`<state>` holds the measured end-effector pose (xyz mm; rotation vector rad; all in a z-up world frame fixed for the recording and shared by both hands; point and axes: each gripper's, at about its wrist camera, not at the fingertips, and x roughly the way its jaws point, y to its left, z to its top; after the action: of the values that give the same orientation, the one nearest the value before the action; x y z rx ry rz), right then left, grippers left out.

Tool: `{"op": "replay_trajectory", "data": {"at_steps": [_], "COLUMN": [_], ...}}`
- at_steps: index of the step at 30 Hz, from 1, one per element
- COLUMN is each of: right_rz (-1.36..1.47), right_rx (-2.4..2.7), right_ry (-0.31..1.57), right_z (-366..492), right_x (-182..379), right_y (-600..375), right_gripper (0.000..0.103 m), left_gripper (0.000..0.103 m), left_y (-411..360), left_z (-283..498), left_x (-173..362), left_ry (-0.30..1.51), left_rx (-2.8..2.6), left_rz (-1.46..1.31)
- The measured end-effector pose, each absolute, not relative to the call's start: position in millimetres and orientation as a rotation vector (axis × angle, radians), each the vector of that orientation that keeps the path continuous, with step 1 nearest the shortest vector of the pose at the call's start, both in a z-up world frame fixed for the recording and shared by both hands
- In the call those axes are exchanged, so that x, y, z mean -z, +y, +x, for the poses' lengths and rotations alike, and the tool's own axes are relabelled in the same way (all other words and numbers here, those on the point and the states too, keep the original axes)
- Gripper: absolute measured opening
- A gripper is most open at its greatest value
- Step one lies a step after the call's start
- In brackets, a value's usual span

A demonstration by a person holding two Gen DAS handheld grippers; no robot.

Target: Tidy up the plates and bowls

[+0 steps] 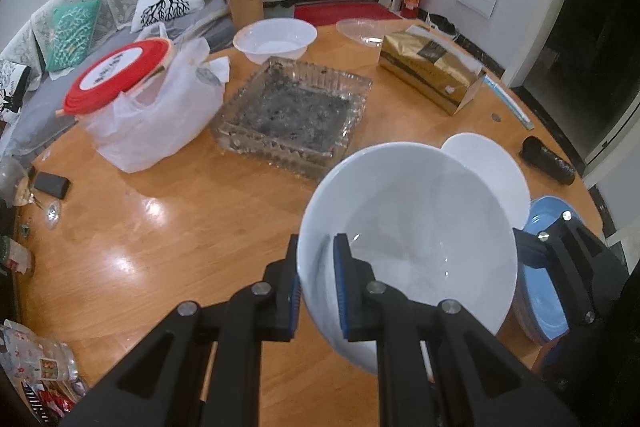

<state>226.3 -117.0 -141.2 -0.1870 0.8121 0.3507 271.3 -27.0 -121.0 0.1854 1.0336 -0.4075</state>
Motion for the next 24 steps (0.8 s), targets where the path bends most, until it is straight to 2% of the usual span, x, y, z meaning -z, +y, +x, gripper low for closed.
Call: {"op": "replay_trajectory", "data": {"at_steps": [24], "right_rz": [-0.247], "right_rx": [-0.361], "right_ry": [0.900], "right_z": [237], "right_x": [157], "right_y": [-113], "right_gripper": [0.088], "left_gripper": [0.014], "left_y": [-33], "left_z": [286], "left_x": [159], "left_ry": [1.106], "left_rx": [0.393], "left_rz": [0.203]}}
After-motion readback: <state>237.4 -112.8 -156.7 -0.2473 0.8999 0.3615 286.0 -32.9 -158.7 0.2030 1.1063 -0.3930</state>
